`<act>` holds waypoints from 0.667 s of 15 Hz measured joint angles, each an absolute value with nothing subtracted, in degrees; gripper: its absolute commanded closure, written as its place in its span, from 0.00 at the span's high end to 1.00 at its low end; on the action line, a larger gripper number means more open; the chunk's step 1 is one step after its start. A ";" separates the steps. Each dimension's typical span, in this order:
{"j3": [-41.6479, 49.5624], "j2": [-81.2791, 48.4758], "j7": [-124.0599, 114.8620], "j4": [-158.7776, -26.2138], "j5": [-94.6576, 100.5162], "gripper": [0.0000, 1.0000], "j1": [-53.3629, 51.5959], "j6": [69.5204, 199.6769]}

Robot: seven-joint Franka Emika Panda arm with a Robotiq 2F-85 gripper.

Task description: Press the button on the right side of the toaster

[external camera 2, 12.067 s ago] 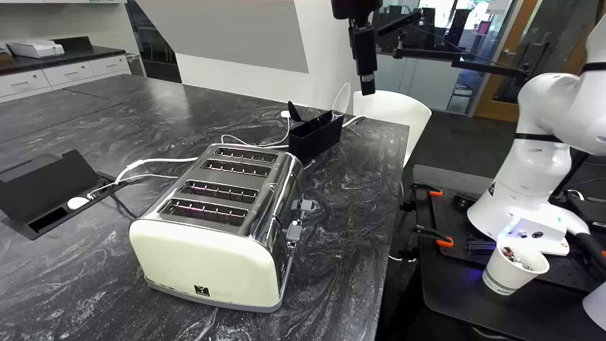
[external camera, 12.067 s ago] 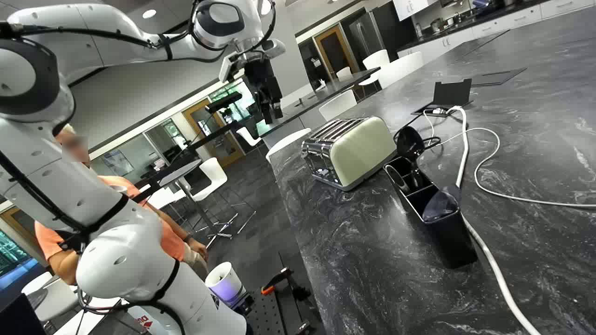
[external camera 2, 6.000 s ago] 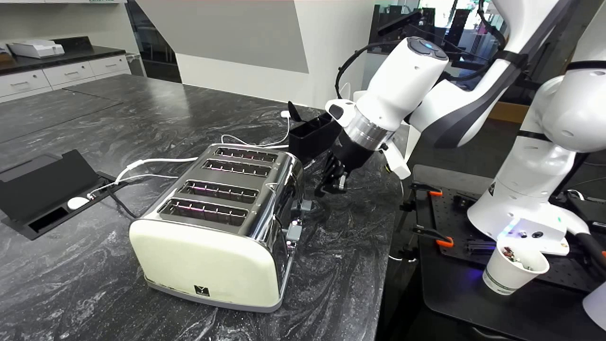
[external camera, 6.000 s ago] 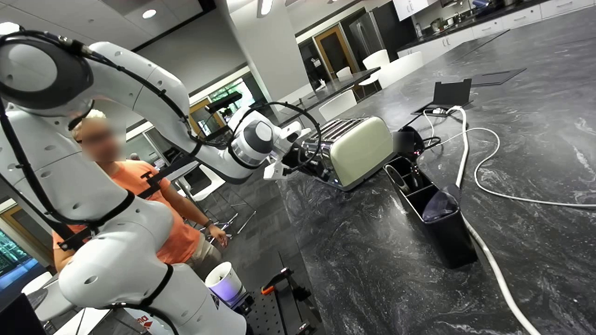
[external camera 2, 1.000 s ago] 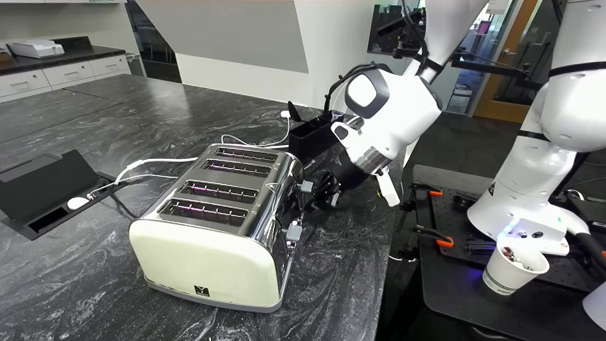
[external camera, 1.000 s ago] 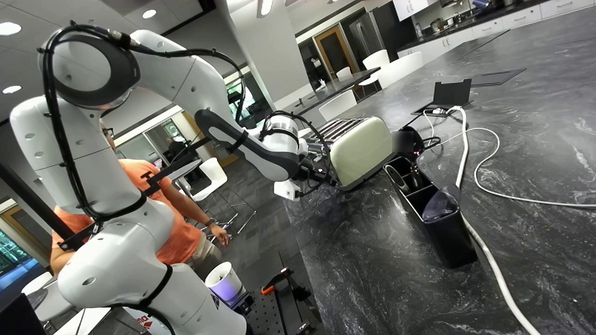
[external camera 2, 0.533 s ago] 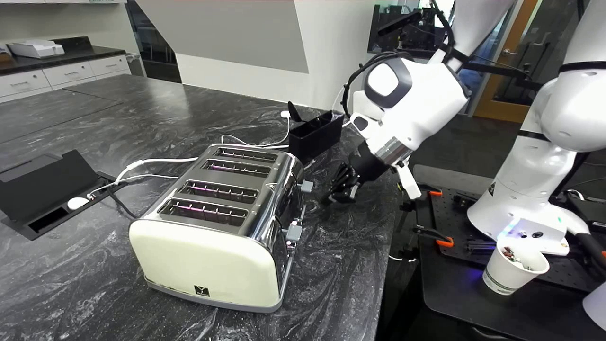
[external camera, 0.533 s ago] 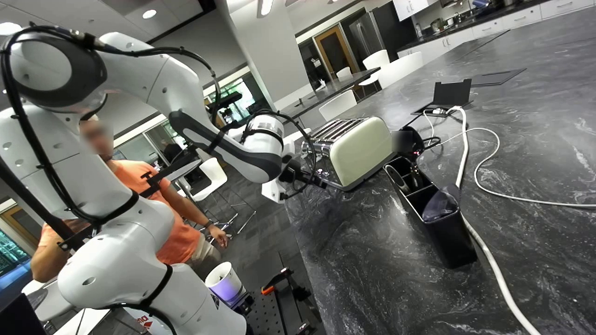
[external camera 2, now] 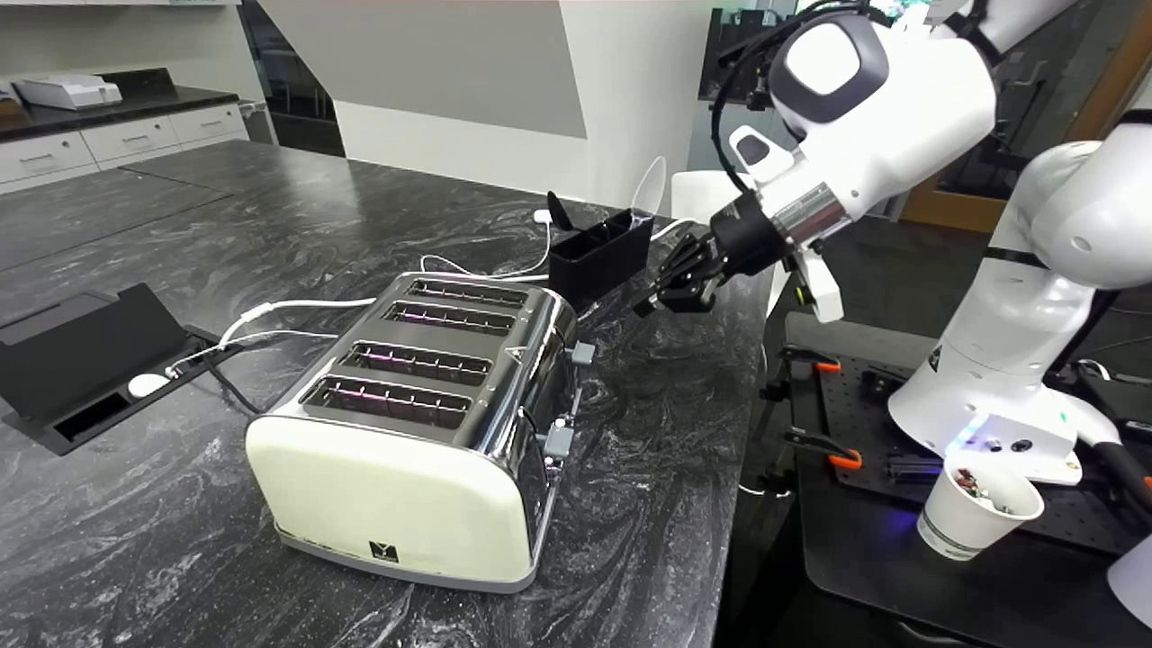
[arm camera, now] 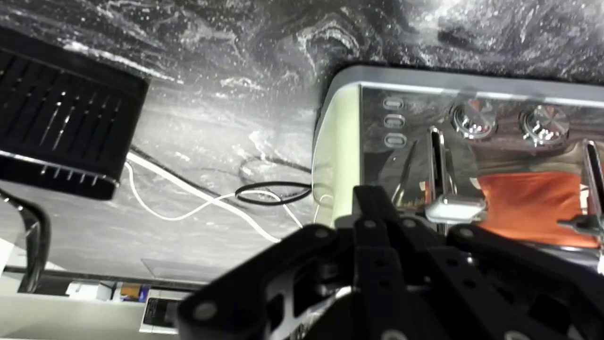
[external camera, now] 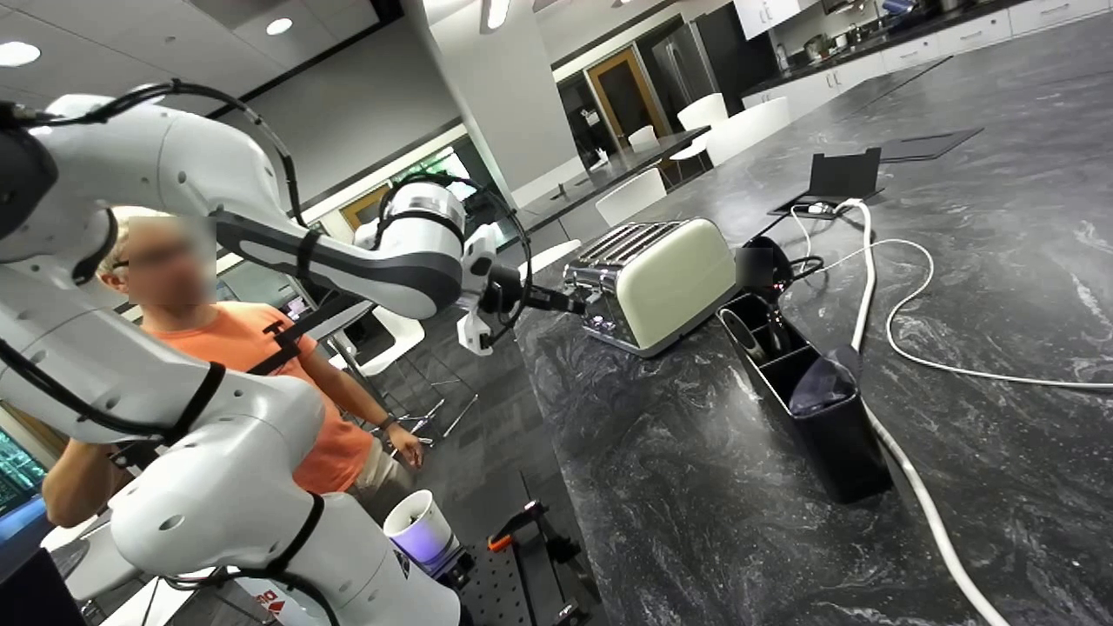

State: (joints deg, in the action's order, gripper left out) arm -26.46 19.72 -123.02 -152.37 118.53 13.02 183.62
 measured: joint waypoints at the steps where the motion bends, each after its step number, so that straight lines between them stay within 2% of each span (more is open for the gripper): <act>1: -24.26 22.43 -121.64 -153.34 117.42 0.00 11.47 184.70; 10: -21.49 38.42 -121.81 -155.35 118.68 0.00 12.89 198.63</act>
